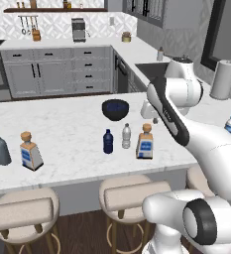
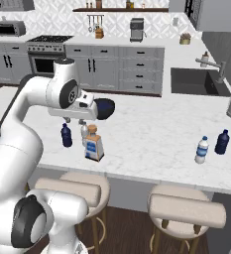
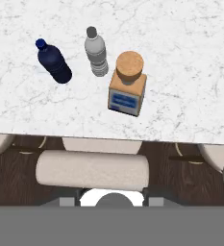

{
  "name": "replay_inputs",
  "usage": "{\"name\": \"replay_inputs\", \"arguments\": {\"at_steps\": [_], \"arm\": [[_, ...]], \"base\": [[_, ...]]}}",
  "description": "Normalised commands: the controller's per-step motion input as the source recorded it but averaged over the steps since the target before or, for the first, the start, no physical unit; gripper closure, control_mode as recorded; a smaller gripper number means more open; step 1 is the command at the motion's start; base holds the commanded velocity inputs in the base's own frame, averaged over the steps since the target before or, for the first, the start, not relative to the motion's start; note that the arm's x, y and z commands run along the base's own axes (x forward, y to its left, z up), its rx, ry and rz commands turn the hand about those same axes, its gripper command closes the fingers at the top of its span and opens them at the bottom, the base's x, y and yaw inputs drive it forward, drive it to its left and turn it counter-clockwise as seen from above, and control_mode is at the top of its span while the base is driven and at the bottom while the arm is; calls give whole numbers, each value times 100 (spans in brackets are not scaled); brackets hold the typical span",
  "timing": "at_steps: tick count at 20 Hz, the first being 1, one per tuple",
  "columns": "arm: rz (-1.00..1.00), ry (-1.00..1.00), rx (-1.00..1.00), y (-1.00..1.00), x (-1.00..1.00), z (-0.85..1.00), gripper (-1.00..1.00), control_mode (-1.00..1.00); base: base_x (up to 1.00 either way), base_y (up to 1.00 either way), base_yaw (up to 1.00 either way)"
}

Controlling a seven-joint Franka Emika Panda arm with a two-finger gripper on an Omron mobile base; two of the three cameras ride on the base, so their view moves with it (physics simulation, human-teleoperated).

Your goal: Move the plastic bottles in the middle to the plastics group, and the glass bottles in the middle to the glass group.

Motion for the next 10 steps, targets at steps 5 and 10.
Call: {"name": "replay_inputs", "arguments": {"at_steps": [5, 10], "arm": [[-2, -2, 0, 0, 1, -3, -100, -100], [-11, 4, 0, -3, 32, 0, -100, -100]], "base": [[0, 0, 0], [0, 0, 0]]}}
